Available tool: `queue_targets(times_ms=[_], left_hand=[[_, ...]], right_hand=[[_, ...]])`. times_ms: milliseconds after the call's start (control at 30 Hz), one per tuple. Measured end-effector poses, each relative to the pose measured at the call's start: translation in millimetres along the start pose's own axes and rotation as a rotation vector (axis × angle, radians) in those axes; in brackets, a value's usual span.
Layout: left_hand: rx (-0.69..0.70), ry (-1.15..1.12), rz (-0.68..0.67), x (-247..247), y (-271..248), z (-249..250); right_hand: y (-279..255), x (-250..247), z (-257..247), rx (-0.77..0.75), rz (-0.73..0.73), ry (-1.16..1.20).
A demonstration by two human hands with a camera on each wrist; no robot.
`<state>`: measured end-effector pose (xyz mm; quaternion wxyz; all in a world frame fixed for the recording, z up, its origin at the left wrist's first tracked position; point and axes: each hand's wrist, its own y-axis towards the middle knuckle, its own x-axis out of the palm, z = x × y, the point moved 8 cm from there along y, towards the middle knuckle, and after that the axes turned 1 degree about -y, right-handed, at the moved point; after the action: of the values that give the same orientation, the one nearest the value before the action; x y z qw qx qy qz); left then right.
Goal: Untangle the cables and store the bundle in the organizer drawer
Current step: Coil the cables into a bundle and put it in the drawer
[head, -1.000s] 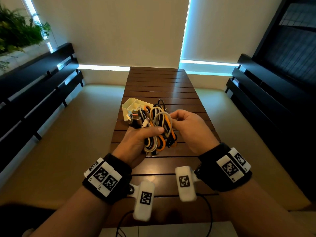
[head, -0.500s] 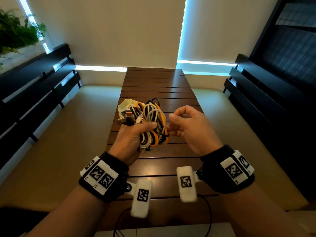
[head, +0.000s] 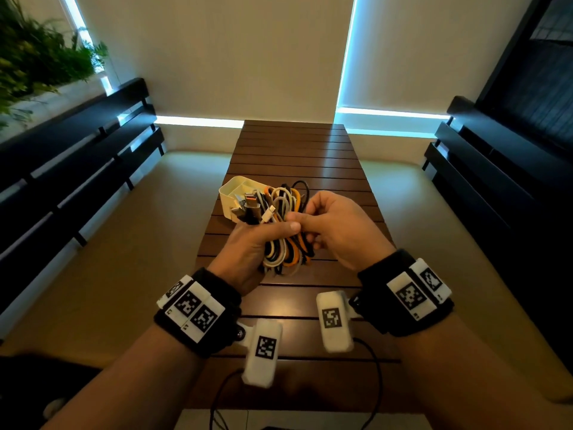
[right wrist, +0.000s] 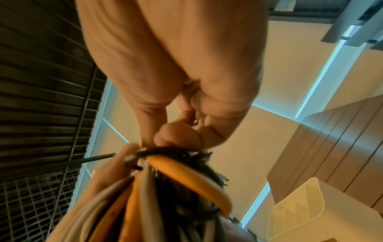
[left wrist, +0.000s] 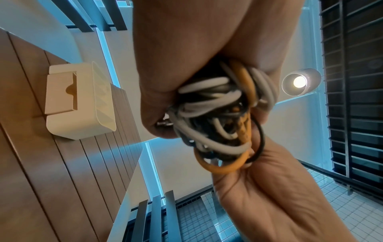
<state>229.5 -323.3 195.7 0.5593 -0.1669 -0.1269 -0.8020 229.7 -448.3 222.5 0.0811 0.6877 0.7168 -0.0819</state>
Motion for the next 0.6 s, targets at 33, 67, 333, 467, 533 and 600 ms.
queue_targets(times_ms=[33,67,333,467,533,600], left_hand=[[0.004,0.01,-0.015,5.0,1.2,-0.8],[0.01,0.019,-0.03,10.1,2.6,-1.2],[-0.077,0.018,0.016,29.4,4.0,-26.9],[-0.103,-0.049,0.12,16.9,-0.1,-44.5],[-0.107,-0.073,0.17,4.5,-1.1,-48.7],[-0.108,-0.066,0.219,-6.4,-1.7,-51.0]], right_hand=[[0.9,-1.3,1.8,0.004,0.002,-0.037],[1.7,-3.0,4.0,0.009,0.0,-0.045],[-10.5,-20.0,24.1,-0.083,-0.035,-0.079],[-18.7,-18.9,39.1,-0.011,-0.287,0.094],[-22.7,-11.0,43.0,-0.002,-0.39,0.106],[-19.7,-7.3,44.6,-0.049,-0.386,0.008]])
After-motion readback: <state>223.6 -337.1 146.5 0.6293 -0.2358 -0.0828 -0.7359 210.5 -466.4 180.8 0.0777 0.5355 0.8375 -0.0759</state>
